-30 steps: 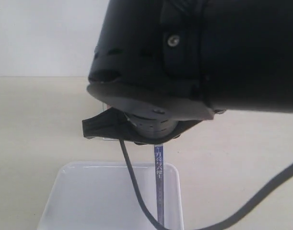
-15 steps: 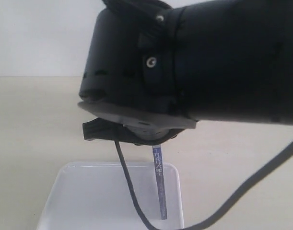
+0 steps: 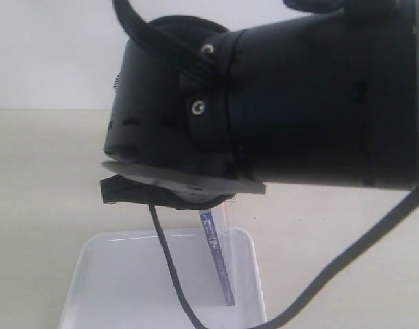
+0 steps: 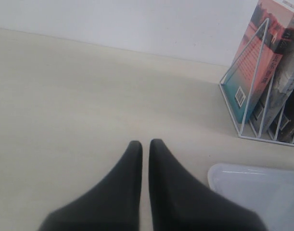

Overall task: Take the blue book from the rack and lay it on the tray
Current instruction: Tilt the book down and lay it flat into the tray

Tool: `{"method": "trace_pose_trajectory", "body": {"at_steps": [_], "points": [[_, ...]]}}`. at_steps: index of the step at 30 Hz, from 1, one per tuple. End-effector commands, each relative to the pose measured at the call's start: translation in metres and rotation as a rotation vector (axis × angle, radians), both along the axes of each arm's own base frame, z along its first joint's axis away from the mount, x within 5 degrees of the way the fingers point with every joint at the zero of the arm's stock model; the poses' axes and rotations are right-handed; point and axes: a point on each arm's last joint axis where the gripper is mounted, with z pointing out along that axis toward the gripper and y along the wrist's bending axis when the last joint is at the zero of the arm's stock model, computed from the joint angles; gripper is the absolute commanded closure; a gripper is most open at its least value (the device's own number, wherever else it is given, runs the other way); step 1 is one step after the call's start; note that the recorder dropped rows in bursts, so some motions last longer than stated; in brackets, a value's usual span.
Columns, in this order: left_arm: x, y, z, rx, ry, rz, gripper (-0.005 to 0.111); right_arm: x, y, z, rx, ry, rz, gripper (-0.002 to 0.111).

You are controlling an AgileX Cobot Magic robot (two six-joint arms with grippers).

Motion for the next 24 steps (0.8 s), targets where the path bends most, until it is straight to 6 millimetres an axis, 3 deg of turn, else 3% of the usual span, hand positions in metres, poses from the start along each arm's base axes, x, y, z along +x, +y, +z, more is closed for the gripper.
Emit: {"method": "trace_pose_trajectory", "body": {"at_steps": [1, 17, 24], "points": [[0.0, 0.0, -0.001, -0.005, -0.001, -0.002, 0.102, -0.004, 0.006, -0.006, 0.052, 0.067, 0.0, 0.108], [0.0, 0.0, -0.001, -0.005, -0.001, -0.002, 0.102, -0.01, 0.013, -0.008, 0.121, 0.129, 0.043, 0.108], [0.0, 0.0, -0.001, -0.005, -0.001, -0.002, 0.102, -0.016, 0.008, -0.009, 0.044, 0.123, 0.009, 0.108]]}}
